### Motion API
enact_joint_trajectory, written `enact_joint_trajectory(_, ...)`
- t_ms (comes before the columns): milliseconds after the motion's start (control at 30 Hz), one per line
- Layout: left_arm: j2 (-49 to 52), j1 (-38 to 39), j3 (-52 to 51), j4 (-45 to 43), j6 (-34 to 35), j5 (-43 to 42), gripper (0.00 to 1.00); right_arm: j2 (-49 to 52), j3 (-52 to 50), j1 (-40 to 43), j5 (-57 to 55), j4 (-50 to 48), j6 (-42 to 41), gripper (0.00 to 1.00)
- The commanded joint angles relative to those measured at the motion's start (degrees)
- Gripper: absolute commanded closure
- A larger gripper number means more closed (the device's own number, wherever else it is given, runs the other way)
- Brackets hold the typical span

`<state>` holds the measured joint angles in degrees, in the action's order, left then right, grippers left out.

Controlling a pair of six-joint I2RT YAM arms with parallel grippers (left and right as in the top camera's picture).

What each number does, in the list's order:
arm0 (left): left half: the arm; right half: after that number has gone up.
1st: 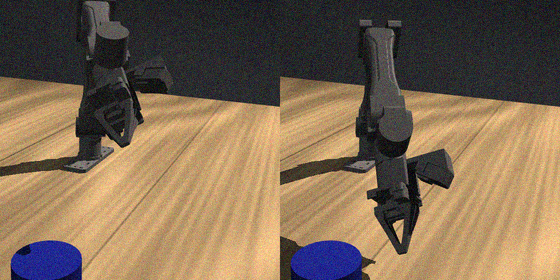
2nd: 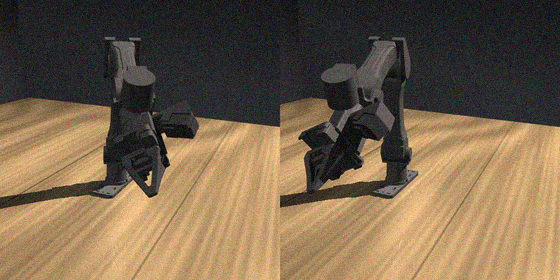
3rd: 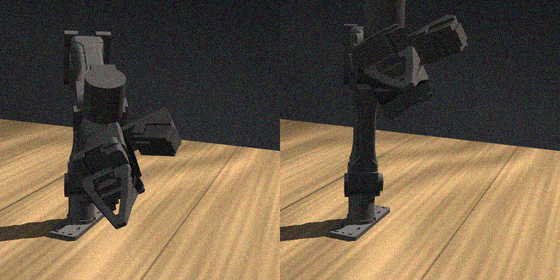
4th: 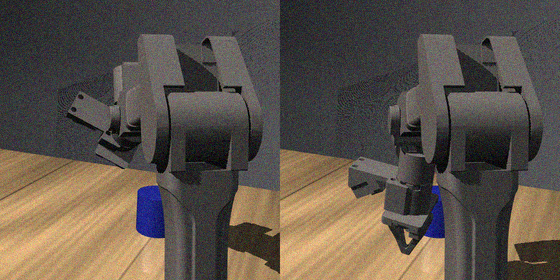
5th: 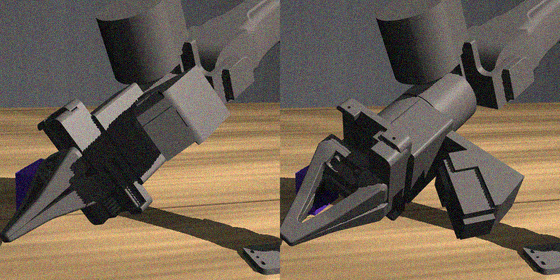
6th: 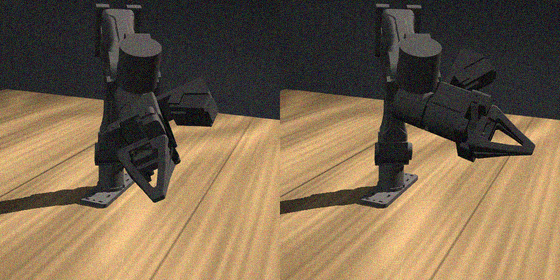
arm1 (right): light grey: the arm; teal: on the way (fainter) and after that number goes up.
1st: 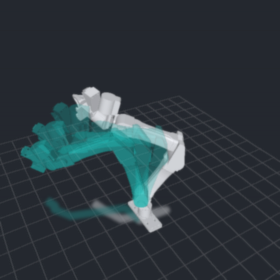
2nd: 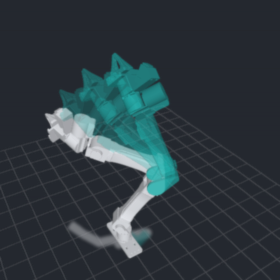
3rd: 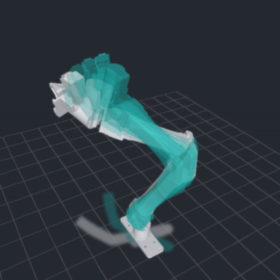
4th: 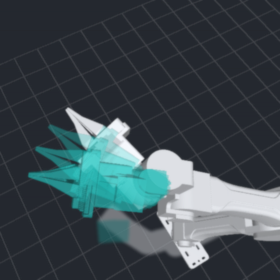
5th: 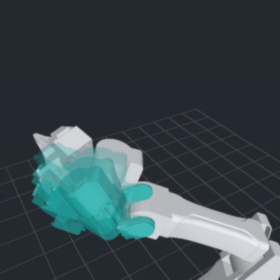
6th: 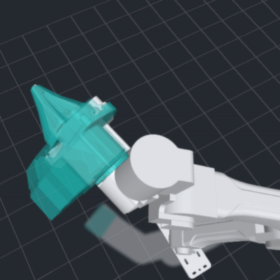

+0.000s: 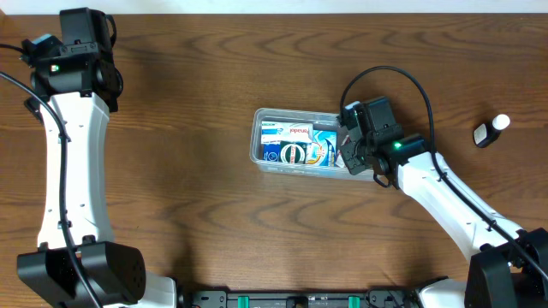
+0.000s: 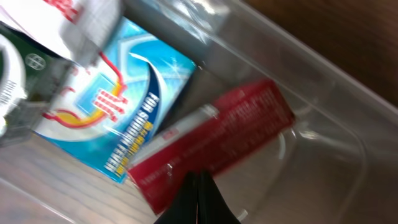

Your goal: Pack container

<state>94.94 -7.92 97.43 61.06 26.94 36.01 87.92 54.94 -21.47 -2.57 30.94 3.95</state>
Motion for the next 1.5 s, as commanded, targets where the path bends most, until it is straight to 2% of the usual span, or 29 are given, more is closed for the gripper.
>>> enact_joint_trajectory(0,0.04,-0.15,-0.07,-0.02,-0.31,0.63,0.02,0.20,-0.37,-0.24,-5.22,1.29,-0.74,0.99)
enact_joint_trajectory(267,0.04,-0.15,-0.07,-0.02,-0.31,0.63,0.02,0.15,-0.15,-0.24,0.02,-2.01,-3.48,0.99)
enact_joint_trajectory(400,0.04,-0.15,-0.07,-0.02,-0.31,0.63,0.02,0.15,0.26,-0.26,1.31,-2.36,-7.34,0.99)
enact_joint_trajectory(533,0.04,-0.13,-0.07,-0.02,-0.31,0.63,0.02,0.17,0.24,-0.28,4.39,-4.57,-14.75,0.99)
enact_joint_trajectory(667,0.04,-0.15,-0.07,-0.02,-0.31,0.63,0.02,1.20,0.22,-0.28,1.62,-5.27,-22.71,0.99)
enact_joint_trajectory(1033,0.04,-0.15,-0.07,-0.02,-0.31,0.63,0.02,4.94,0.24,-0.66,2.97,-8.98,-22.77,0.99)
enact_joint_trajectory(1333,0.04,-0.15,-0.07,-0.02,-0.31,0.63,0.02,4.87,0.26,-0.55,0.52,-4.66,-22.18,0.99)
enact_joint_trajectory(1467,0.04,-0.15,-0.07,-0.02,-0.31,0.63,0.02,4.79,0.26,-0.57,-4.63,-1.46,-22.14,0.99)
